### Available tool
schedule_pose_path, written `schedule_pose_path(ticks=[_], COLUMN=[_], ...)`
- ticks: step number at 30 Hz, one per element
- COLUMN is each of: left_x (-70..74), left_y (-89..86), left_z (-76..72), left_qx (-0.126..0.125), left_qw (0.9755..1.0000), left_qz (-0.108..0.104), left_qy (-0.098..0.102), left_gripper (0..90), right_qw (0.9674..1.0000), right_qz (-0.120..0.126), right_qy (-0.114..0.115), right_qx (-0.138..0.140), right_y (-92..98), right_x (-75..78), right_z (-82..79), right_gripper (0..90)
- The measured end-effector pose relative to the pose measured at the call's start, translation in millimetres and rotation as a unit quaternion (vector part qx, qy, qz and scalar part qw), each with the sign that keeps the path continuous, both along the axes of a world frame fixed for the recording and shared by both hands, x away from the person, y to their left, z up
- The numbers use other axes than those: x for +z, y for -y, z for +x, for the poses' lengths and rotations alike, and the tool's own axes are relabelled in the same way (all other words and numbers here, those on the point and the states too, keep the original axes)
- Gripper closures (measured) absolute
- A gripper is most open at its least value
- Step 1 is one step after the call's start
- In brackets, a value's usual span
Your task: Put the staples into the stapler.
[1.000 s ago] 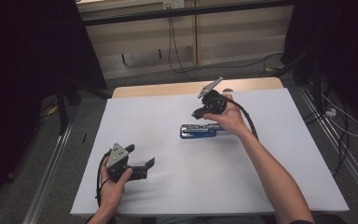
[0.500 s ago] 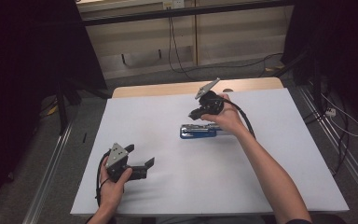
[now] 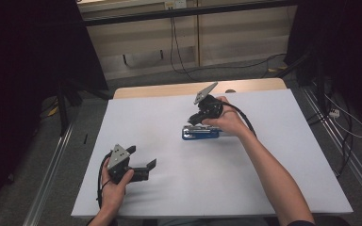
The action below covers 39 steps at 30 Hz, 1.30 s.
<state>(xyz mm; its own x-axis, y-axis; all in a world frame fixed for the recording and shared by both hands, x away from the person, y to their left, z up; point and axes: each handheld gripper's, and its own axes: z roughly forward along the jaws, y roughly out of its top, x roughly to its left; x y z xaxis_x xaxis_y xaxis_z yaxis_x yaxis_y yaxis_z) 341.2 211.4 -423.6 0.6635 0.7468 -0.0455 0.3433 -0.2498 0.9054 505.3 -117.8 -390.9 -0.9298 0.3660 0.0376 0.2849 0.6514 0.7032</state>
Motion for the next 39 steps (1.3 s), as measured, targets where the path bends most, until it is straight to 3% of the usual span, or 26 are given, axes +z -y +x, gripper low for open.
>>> schedule_pose_path(ticks=[3, 9, 14, 25, 39], left_x=[-0.2, -0.2, -0.1, -0.4, -0.4], left_y=[-0.1, 0.2, 0.2, -0.1, 0.0], left_z=[0.1, 0.0, -0.2, 0.1, 0.2], left_qx=[-0.001, -0.001, -0.004, -0.001, -0.002], left_qw=[1.0000, 1.0000, 1.0000, 1.0000, 1.0000], left_qz=[0.001, 0.000, 0.002, 0.000, 0.004], left_qy=[-0.001, -0.001, -0.002, -0.002, -0.003], left_gripper=[4.7, 4.7, 4.8, 4.7, 4.7], right_qw=[0.9996, 0.9989, 0.9989, 0.9968, 0.9933], right_qz=[-0.009, -0.022, -0.019, -0.048, -0.067], right_qy=[0.015, 0.015, 0.003, -0.012, 0.011], right_qx=[0.020, 0.039, 0.042, 0.063, 0.093], right_y=[-2.4, -6.2, -7.8, -9.0, -13.0], right_x=[-0.4, -4.4, -7.4, -10.6, -14.5], right_z=[-0.3, 1.0, 5.0, 11.1, 12.5], right_gripper=[79.5, 79.4, 79.5, 79.4, 79.5])
